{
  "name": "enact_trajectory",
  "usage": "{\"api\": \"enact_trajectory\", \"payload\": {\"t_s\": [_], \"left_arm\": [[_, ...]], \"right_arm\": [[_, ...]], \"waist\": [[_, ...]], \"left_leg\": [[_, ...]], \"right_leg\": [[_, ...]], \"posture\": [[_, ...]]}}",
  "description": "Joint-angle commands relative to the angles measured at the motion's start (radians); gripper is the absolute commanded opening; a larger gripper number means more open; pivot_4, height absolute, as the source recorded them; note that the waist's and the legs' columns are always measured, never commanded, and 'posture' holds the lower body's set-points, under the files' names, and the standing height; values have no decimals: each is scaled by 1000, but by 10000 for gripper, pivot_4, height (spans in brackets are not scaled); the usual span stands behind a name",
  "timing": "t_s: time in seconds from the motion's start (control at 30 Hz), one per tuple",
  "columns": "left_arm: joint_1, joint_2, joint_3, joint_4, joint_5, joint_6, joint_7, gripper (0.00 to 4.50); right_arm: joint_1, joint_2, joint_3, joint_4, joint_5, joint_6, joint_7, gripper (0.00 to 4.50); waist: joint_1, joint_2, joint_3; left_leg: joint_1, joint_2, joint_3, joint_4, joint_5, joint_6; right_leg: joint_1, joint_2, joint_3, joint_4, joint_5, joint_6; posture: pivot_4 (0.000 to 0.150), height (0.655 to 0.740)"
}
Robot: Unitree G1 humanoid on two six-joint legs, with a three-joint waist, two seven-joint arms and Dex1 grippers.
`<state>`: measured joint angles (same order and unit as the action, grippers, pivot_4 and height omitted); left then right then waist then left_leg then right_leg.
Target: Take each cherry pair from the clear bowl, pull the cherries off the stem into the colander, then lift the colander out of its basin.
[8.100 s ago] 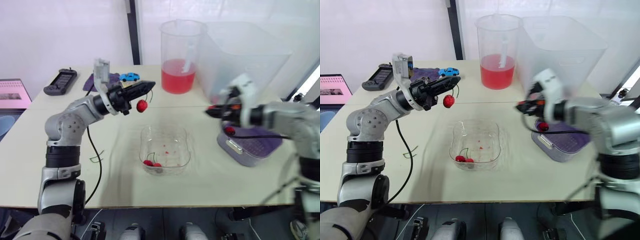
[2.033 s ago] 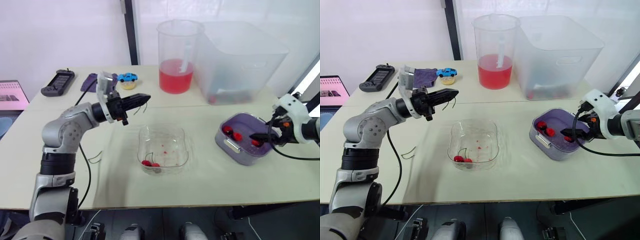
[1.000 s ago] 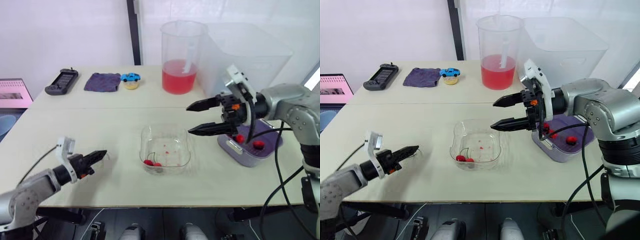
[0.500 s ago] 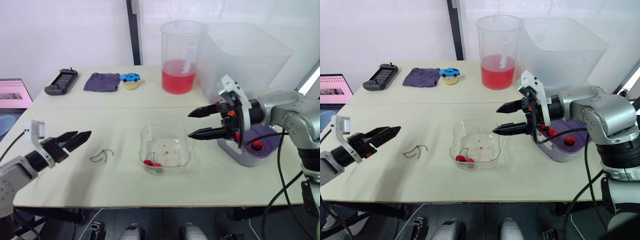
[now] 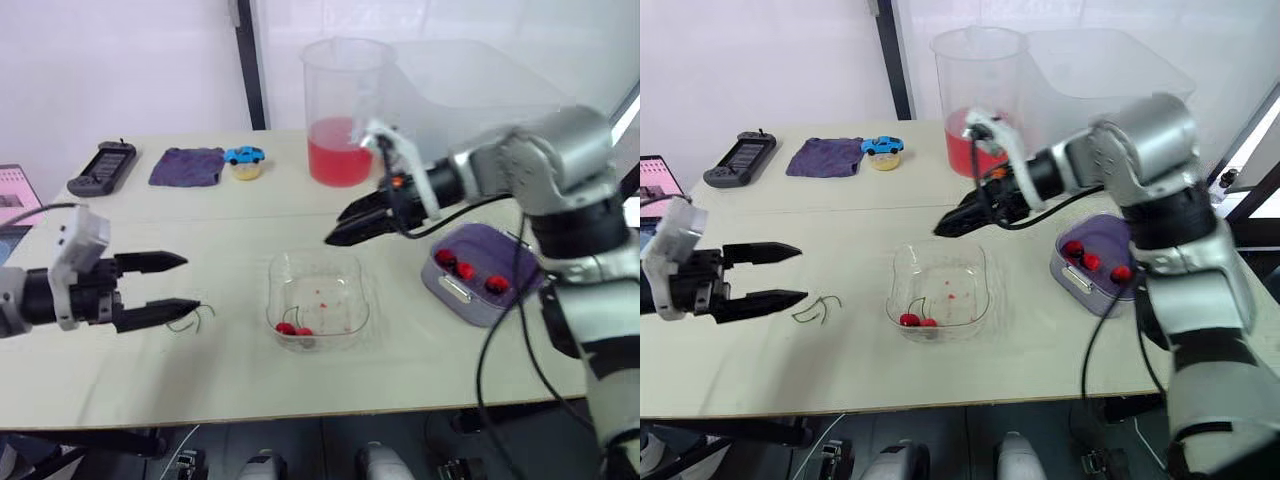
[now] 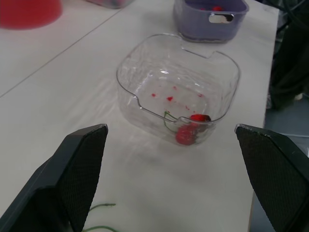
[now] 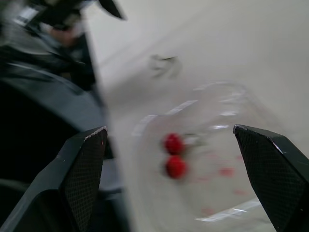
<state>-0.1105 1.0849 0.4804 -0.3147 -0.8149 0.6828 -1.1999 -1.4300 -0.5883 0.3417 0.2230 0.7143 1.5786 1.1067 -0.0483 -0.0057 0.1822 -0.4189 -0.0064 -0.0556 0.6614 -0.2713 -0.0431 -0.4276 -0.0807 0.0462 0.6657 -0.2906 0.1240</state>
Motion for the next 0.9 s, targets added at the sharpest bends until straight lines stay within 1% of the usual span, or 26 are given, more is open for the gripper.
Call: {"api": "enact_trajectory", "payload": {"t_s": [0.03, 0.1, 0.3, 0.37, 0.47, 0.63, 0.67, 0.7, 0.73, 0.9], "left_arm": [[-5, -19, 0, -29, 11, -30, 18, 44484], [8, -37, -2, -50, 14, -33, 35, 44484], [89, -100, 33, -136, 8, -27, 95, 44484], [100, -113, 39, -149, 1, -26, 110, 44484], [78, -142, 57, -152, -58, -1, 151, 44484], [59, -141, 24, -139, -44, -11, 170, 44484], [43, -144, 13, -126, -38, -9, 186, 45000], [27, -149, 6, -114, -33, -11, 199, 45000], [13, -150, 1, -103, -32, -12, 204, 45000], [-6, -143, -9, -90, -26, -17, 197, 45000]], "right_arm": [[1, 56, 84, 32, 14, 36, -28, 45000], [32, 96, 120, 57, -27, 28, -69, 45000], [106, 213, 146, 142, -116, -15, -193, 45000], [128, 230, 163, 133, -146, -29, -228, 45000], [160, 228, 196, 92, -159, -38, -234, 45000], [201, 236, 248, 50, -173, -65, -233, 45000], [207, 229, 267, 29, -169, -67, -221, 38835], [211, 224, 281, 13, -166, -70, -212, 35720], [215, 217, 299, -1, -168, -76, -205, 31654], [221, 203, 354, -15, -195, -120, -182, 31654]], "waist": [[5, 0, 0], [6, -1, -1], [1, -1, -1], [0, -1, -1], [3, -1, -1], [3, -1, -1], [3, -1, -1], [3, -1, -1], [2, -1, -1], [0, -1, -1]], "left_leg": [[0, 0, 0, 0, 0, 0], [0, -1, 0, 2, 0, 0], [-1, -1, -2, 2, 0, 0], [-1, -1, -2, 2, 0, 0], [-1, -1, -2, 2, 0, 0], [-1, -1, -2, 2, 0, 0], [-1, -1, -2, 2, 0, 0], [-1, -1, -2, 2, 0, 0], [-1, -1, -2, 2, 0, 0], [-1, -1, -2, 2, 0, 0]], "right_leg": [[0, -1, 0, 0, 0, 0], [1, -1, 0, 0, 0, 0], [0, -1, 0, 1, 0, 0], [-1, -1, 0, 2, 0, 0], [-1, -1, 0, 2, 0, 0], [-1, -1, 0, 2, 0, 0], [-1, -1, 0, 2, 0, 0], [-1, -1, 0, 2, 0, 0], [-1, -1, 0, 2, 0, 0], [-1, -1, -1, 2, 0, 0]], "posture": [[1500, 7337], [1500, 7337], [1500, 7337], [1500, 7337], [1500, 7337], [1500, 7337], [1500, 7337], [1500, 7337], [1500, 7337], [1500, 7337]]}}
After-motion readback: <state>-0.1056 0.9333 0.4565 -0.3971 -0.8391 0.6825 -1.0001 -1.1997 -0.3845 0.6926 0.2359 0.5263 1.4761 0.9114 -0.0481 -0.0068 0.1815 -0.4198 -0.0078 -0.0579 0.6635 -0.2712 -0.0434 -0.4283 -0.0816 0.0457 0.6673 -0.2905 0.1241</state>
